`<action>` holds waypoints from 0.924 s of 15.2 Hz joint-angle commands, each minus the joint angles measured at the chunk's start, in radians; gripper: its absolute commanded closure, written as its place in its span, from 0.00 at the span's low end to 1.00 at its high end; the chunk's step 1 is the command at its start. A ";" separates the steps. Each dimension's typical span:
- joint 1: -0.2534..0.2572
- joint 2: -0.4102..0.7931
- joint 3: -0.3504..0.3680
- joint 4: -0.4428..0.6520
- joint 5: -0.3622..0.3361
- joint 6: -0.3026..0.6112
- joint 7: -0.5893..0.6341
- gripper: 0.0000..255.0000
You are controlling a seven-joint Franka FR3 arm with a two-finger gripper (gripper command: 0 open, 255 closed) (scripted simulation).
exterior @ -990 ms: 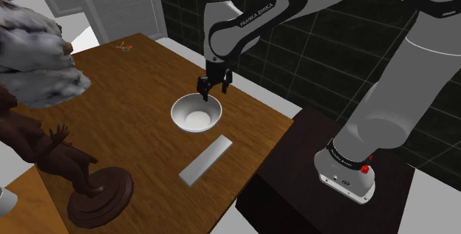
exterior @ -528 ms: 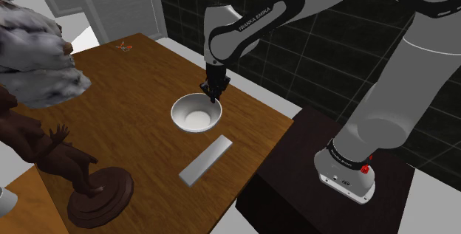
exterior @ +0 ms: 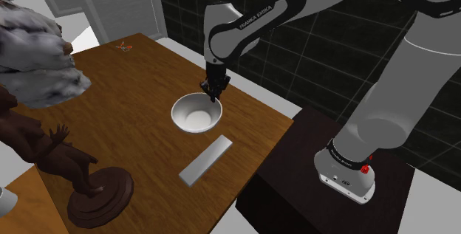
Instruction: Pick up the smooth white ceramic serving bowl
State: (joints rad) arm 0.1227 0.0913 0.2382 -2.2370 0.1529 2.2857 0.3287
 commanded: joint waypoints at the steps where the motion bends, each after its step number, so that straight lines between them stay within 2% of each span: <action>1: 0.000 -0.014 0.000 0.009 0.001 -0.023 0.001 1.00; 14: -0.005 -0.102 -0.003 0.082 0.009 -0.183 0.010 1.00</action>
State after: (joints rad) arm 0.1182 -0.0058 0.2363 -2.1586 0.1610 2.1119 0.3392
